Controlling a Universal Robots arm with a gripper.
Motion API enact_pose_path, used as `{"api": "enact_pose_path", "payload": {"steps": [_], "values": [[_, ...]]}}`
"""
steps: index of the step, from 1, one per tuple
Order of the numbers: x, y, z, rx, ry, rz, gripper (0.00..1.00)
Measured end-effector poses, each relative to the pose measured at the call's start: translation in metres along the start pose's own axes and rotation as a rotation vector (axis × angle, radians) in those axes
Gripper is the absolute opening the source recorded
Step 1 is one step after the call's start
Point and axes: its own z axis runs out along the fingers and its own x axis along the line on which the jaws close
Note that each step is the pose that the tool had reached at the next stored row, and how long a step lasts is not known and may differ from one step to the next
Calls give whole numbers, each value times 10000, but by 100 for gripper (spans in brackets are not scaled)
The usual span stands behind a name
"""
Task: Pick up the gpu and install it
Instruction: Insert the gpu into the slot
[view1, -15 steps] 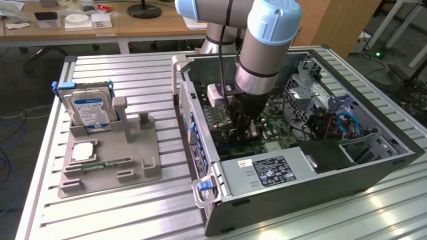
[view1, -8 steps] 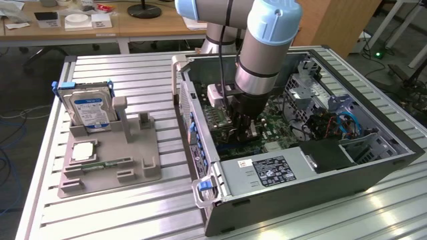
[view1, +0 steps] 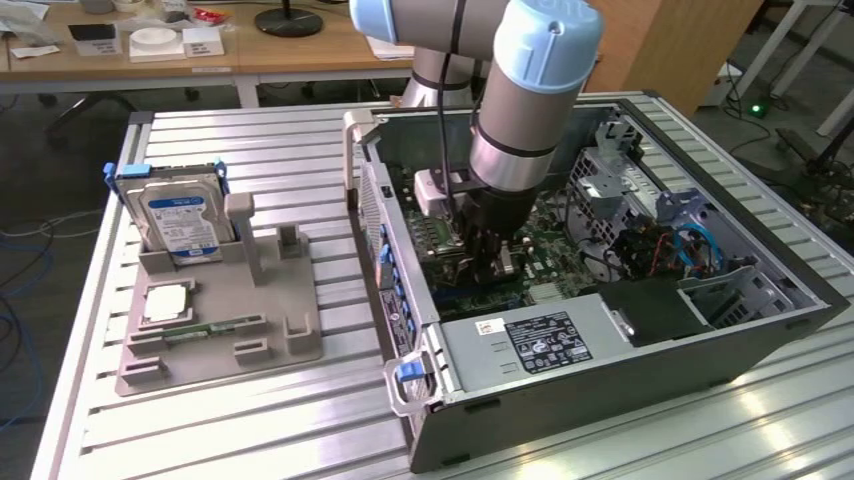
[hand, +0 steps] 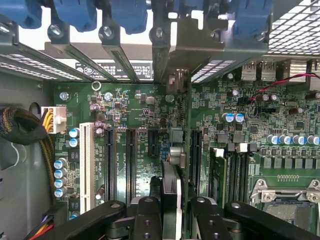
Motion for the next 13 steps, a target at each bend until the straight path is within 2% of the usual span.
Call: {"api": "enact_pose_path", "payload": {"steps": [12,13], "values": [[0,5,12,-1,-9,-6,27],[-4,8,19,1,-37,0,28]]}}
